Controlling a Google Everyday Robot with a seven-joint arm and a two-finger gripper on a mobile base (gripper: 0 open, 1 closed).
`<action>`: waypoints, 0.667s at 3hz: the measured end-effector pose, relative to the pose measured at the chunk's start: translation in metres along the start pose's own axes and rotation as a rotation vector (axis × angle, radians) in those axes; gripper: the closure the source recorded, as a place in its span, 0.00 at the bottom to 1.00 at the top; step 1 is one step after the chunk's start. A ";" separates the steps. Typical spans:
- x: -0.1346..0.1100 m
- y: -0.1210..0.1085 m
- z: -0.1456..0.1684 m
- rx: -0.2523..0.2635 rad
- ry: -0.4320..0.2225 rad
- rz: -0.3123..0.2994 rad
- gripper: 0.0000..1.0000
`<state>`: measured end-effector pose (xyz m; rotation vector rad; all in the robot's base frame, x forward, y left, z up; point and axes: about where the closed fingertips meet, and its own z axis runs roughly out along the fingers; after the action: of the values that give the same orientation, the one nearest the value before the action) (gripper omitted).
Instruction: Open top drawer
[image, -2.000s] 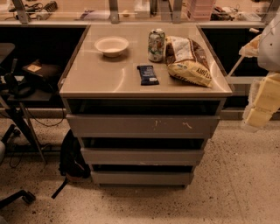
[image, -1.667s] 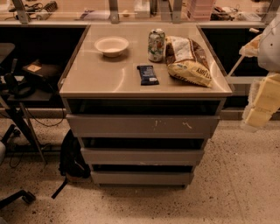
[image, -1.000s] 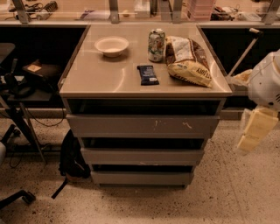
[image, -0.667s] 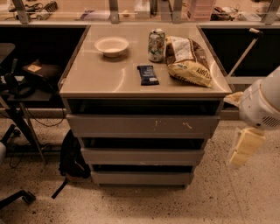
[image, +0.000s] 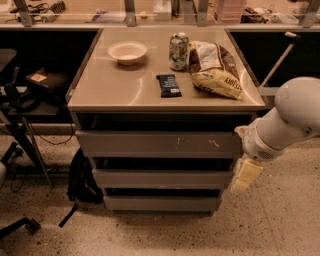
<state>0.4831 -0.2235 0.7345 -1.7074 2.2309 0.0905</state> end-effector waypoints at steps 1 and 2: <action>-0.017 -0.024 0.055 -0.018 -0.031 -0.002 0.00; -0.017 -0.024 0.055 -0.019 -0.031 -0.002 0.00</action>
Offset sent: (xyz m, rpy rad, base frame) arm 0.0306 0.0161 -0.0294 0.0209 -0.0028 0.0059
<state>0.5219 -0.2005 0.6912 -1.7066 2.2126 0.1364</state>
